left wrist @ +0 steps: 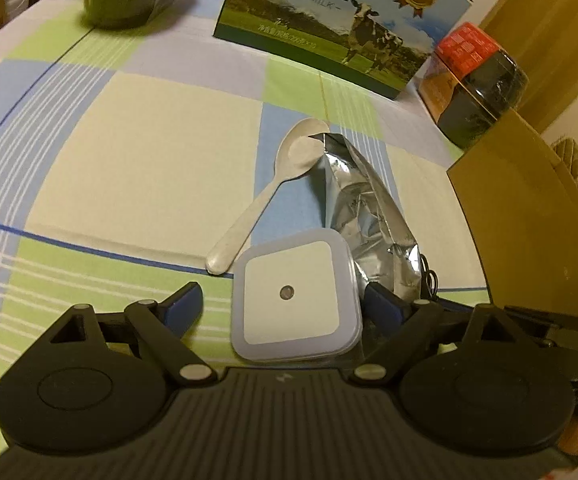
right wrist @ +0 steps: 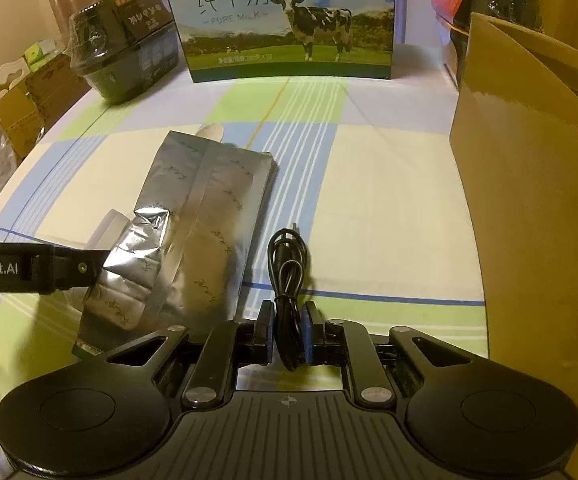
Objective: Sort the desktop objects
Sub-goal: 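Grasp the white square night light with the left tool while the right tool grasps the black cable, then lift and carry the night light and black cable with both tools toward the cardboard box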
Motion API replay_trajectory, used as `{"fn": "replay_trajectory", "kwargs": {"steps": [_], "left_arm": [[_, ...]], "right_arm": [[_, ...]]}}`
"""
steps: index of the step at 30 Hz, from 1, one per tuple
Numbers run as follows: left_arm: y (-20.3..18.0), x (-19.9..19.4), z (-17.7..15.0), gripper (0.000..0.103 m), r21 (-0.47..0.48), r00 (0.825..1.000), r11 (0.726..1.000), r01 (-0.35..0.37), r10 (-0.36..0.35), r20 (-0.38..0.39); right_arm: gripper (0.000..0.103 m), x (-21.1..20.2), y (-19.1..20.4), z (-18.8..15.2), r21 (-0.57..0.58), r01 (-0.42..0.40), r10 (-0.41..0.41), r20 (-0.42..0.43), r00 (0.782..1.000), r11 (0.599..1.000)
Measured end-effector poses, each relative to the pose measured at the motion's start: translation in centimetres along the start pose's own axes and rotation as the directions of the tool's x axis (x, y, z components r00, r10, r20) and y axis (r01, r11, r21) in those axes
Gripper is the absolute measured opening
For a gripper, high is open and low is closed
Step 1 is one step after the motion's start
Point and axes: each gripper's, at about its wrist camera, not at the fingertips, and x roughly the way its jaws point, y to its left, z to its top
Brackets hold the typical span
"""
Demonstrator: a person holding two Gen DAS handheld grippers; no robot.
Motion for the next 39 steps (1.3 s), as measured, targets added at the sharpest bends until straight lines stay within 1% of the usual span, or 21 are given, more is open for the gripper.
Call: {"fn": "replay_trajectory", "kwargs": {"steps": [2, 4, 5, 6, 8, 11, 13, 19, 21, 25, 29, 34, 36, 39], "left_arm": [[0.2, 0.0, 0.0, 0.084, -0.012, 1.000, 1.000, 0.010, -0.010, 0.003], [0.2, 0.0, 0.1, 0.076, -0.016, 1.000, 1.000, 0.021, -0.021, 0.003], [0.2, 0.0, 0.1, 0.067, -0.023, 0.999, 0.999, 0.032, -0.032, 0.002], [0.3, -0.1, 0.1, 0.062, -0.032, 0.999, 0.999, 0.041, -0.041, 0.000], [0.2, -0.2, 0.1, 0.061, -0.027, 0.999, 0.999, 0.032, -0.032, 0.000], [-0.2, -0.4, -0.1, 0.061, 0.003, 1.000, 1.000, 0.019, -0.019, 0.005], [-0.5, -0.7, -0.3, 0.061, 0.043, 1.000, 0.999, 0.005, -0.005, 0.004], [-0.5, -2.6, -1.9, 0.061, 0.137, 0.999, 0.990, -0.043, 0.043, 0.007], [-0.5, -3.4, -2.7, 0.061, 0.166, 0.998, 0.985, -0.057, 0.057, 0.003], [-0.8, -5.5, -5.1, 0.061, 0.235, 0.997, 0.969, -0.069, 0.072, -0.002], [-1.5, -7.5, -8.0, 0.061, 0.314, 0.996, 0.946, -0.086, 0.089, 0.003], [-2.3, -10.0, -11.7, 0.061, 0.372, 0.995, 0.923, -0.098, 0.096, 0.024], [-2.4, -10.7, -12.9, 0.061, 0.378, 0.995, 0.921, -0.100, 0.097, 0.028], [-2.2, -11.3, -14.3, 0.061, 0.364, 0.996, 0.928, -0.085, 0.081, 0.026]], "right_arm": [[0.014, 0.0, 0.1, 0.0, -0.006, -0.002, 0.002, 0.001, 1.000, 1.000], [0.014, 0.1, 0.1, 0.0, -0.006, -0.007, 0.007, 0.000, 1.000, 1.000], [0.014, 0.1, 0.1, 0.0, -0.002, -0.010, 0.010, -0.001, 1.000, 1.000], [0.014, 0.1, 0.0, 0.0, 0.003, -0.011, 0.011, -0.003, 1.000, 1.000], [0.014, 0.0, 0.1, 0.0, 0.007, -0.011, 0.011, -0.008, 1.000, 1.000], [0.013, -0.2, 0.3, -0.2, -0.004, -0.014, 0.014, -0.015, 1.000, 1.000], [0.008, -0.4, 0.3, -0.3, -0.013, -0.009, 0.009, -0.019, 1.000, 1.000], [0.008, -2.0, 0.3, -1.4, -0.014, -0.013, 0.012, -0.031, 0.999, 1.000], [0.007, -3.0, 0.6, -2.0, -0.004, -0.028, 0.028, -0.038, 0.999, 1.000], [0.007, -5.3, 1.2, -3.8, 0.004, -0.051, 0.051, -0.041, 0.998, 0.999], [0.007, -7.6, 2.5, -6.0, 0.006, -0.070, 0.071, -0.039, 0.997, 0.998], [0.008, -9.9, 4.1, -8.8, -0.010, -0.053, 0.052, -0.033, 0.998, 0.999], [0.008, -10.4, 4.5, -10.2, 0.002, -0.054, 0.054, -0.039, 0.998, 0.999], [0.008, -11.0, 4.8, -11.9, 0.018, -0.052, 0.053, -0.043, 0.998, 0.998]]}}
